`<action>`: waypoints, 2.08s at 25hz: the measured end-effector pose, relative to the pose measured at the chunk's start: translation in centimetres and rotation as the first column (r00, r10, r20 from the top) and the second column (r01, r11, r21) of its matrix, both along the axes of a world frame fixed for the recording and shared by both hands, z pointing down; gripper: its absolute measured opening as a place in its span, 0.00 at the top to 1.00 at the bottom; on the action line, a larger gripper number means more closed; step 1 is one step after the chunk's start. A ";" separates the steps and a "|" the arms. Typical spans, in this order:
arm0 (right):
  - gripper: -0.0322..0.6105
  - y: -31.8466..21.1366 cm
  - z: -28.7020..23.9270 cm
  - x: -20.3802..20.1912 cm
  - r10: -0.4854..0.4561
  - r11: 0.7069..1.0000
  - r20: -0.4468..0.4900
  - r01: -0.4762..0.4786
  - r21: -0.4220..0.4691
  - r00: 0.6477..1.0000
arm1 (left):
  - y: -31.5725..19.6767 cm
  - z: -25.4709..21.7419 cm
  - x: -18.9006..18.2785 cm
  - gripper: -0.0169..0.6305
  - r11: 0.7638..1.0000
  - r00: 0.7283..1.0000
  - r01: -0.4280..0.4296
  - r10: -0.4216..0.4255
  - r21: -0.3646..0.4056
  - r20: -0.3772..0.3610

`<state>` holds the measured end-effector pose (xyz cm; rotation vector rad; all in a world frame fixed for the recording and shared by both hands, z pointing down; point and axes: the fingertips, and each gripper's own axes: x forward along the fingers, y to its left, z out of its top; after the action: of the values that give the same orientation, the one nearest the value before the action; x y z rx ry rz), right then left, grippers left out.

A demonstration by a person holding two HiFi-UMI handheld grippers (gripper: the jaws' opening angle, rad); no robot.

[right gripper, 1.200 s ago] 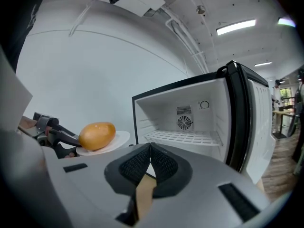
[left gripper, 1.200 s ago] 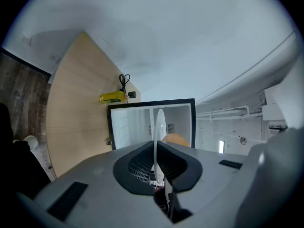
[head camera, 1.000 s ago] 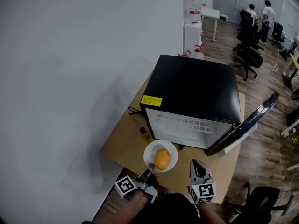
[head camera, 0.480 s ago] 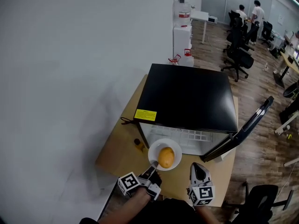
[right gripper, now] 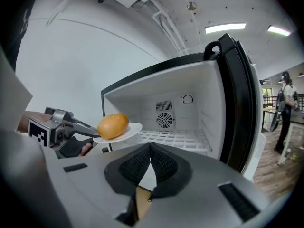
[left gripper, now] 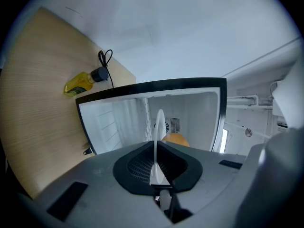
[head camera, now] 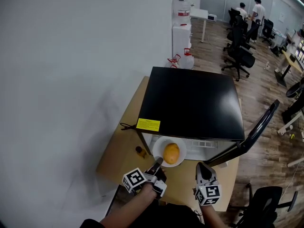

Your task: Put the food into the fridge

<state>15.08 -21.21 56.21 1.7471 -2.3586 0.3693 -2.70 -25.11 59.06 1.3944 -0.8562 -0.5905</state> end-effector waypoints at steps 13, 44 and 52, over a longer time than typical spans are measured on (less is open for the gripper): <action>0.86 -1.7 0.1 0.2 0.036 0.999 0.026 -0.035 -0.036 0.999 | -4.8 0.9 0.5 0.94 1.000 0.999 -0.014 0.014 0.008 0.032; 0.86 -1.2 1.6 0.3 0.045 0.996 -0.039 -0.048 -0.078 0.998 | -8.9 3.9 1.1 0.94 0.995 0.999 0.042 -0.040 -0.086 0.034; 0.86 -0.9 1.8 0.7 0.050 0.995 -0.035 -0.053 -0.080 0.998 | -9.9 3.4 1.6 0.94 0.993 0.997 0.067 -0.063 -0.100 0.038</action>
<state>15.81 -22.07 57.96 1.7659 -2.2475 0.4343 -1.11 -35.02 62.50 1.2921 -0.9501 -0.5659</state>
